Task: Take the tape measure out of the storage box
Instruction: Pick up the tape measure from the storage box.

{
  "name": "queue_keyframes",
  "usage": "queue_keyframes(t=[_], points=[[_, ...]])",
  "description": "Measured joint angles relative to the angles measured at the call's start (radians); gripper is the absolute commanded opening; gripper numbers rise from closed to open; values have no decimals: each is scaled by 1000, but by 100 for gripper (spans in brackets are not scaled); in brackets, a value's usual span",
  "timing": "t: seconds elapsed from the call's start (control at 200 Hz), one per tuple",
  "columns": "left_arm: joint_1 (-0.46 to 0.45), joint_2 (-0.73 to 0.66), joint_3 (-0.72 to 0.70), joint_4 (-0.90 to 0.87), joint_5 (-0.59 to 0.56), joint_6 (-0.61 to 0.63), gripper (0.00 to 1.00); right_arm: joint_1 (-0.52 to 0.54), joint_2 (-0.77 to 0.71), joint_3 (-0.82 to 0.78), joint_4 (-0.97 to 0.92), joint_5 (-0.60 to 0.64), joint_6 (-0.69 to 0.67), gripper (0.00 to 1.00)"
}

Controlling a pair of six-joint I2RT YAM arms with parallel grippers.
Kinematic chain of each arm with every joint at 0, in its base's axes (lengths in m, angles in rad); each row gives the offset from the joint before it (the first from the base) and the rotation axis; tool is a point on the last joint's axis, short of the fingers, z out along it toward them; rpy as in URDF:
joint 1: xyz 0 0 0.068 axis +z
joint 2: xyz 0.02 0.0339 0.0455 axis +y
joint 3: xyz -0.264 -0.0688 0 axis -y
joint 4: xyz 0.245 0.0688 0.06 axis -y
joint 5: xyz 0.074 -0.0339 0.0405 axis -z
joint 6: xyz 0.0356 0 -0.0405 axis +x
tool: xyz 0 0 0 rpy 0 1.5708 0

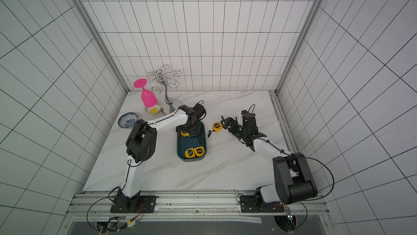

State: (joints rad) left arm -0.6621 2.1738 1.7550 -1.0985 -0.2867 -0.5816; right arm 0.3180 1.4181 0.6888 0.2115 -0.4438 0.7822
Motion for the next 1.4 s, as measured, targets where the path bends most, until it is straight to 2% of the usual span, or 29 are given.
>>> queue_keyframes(t=[1.104, 1.244, 1.399], points=[[-28, 20, 42, 25, 102, -1, 97, -24, -1, 0, 0, 0, 0, 99], [-32, 17, 42, 25, 90, -5, 98, -24, -1, 0, 1, 0, 0, 99], [-31, -11, 39, 14, 26, -29, 98, -24, -1, 0, 7, -2, 1, 99]])
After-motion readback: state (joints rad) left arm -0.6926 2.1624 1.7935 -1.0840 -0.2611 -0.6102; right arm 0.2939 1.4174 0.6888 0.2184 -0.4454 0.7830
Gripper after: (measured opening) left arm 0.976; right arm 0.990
